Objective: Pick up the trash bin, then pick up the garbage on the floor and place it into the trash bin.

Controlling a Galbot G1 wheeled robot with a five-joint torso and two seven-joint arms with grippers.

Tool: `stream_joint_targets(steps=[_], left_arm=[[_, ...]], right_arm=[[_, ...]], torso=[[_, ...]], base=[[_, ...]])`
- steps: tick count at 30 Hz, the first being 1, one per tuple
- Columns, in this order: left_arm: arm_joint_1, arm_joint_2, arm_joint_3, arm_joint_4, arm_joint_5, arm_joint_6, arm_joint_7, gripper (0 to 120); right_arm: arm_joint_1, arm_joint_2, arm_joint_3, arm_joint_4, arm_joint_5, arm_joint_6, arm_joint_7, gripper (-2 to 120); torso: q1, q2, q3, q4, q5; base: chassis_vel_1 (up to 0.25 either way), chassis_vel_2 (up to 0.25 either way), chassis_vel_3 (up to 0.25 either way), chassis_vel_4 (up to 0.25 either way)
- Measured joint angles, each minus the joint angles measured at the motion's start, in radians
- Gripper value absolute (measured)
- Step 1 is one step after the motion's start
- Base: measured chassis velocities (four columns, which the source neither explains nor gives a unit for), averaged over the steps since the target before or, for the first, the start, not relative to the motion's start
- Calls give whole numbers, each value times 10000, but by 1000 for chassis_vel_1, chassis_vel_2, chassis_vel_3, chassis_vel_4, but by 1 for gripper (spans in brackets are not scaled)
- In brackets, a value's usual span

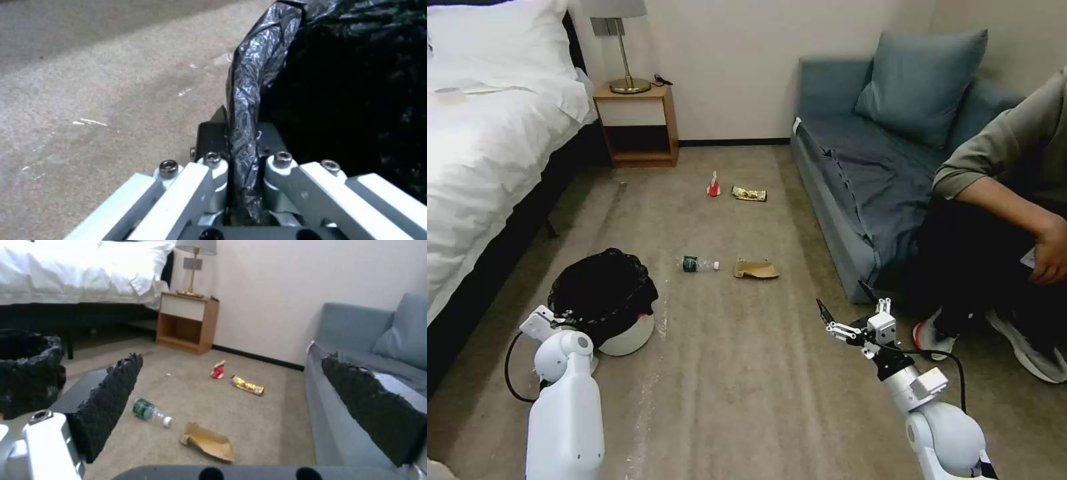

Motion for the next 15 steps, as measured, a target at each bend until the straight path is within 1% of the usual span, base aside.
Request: stream_joint_targets(steps=[6,8,11,13,14,15], left_arm=[[95,66,28,-28,87,-67,82,4],[232,111,24,-214,152,-46,115,4],[315,144,23,-320,227,-43,132,4],[580,243,70,-707,446,14,146,4],[727,273,95,-952,526,165,146,4],[727,273,95,-952,526,165,146,4]], right_arm=[[-8,15,-224,-5,183,17,518,100],[40,50,-440,-6,221,66,980,100],[71,61,-536,-5,162,110,1201,100],[179,95,-657,-38,-149,235,1543,100],[249,116,-694,-113,-322,357,1656,100],[249,116,-694,-113,-322,357,1656,100]], torso=[[0,0,0,-1,-3],[0,0,0,0,-3],[0,0,0,1,-3],[0,0,0,2,-4],[0,0,0,2,0],[0,0,0,2,0]], base=[[0,0,0,0],[0,0,0,0],[0,0,0,0],[0,0,0,0],[0,0,0,0],[0,0,0,0]])
